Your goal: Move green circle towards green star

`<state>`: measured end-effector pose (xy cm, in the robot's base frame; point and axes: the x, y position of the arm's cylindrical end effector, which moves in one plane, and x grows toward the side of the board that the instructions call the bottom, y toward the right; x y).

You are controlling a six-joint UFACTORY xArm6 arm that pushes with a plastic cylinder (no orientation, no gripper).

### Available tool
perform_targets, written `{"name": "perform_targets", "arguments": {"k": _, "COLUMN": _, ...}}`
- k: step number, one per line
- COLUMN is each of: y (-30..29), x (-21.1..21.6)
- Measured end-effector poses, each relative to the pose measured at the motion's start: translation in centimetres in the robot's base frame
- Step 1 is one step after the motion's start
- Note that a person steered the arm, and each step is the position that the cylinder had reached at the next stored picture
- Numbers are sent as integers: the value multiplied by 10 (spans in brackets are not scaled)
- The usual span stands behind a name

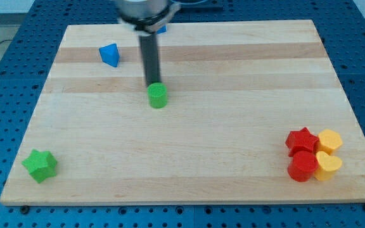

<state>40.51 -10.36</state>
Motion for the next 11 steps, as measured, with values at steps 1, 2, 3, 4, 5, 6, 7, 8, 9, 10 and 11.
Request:
{"name": "perform_targets", "arguments": {"k": 1, "y": -57, "x": 36}}
{"name": "perform_targets", "arguments": {"k": 2, "y": -57, "x": 17}}
{"name": "perform_targets", "arguments": {"k": 3, "y": -30, "x": -32}}
{"name": "perform_targets", "arguments": {"k": 4, "y": 18, "x": -42}}
{"name": "perform_targets", "arguments": {"k": 5, "y": 42, "x": -17}}
{"name": "perform_targets", "arguments": {"k": 6, "y": 26, "x": 16}}
{"name": "perform_targets", "arguments": {"k": 7, "y": -25, "x": 45}}
{"name": "perform_targets", "arguments": {"k": 8, "y": -46, "x": 72}}
{"name": "perform_targets", "arguments": {"k": 9, "y": -26, "x": 54}}
{"name": "perform_targets", "arguments": {"k": 10, "y": 16, "x": 35}}
{"name": "perform_targets", "arguments": {"k": 11, "y": 23, "x": 67}}
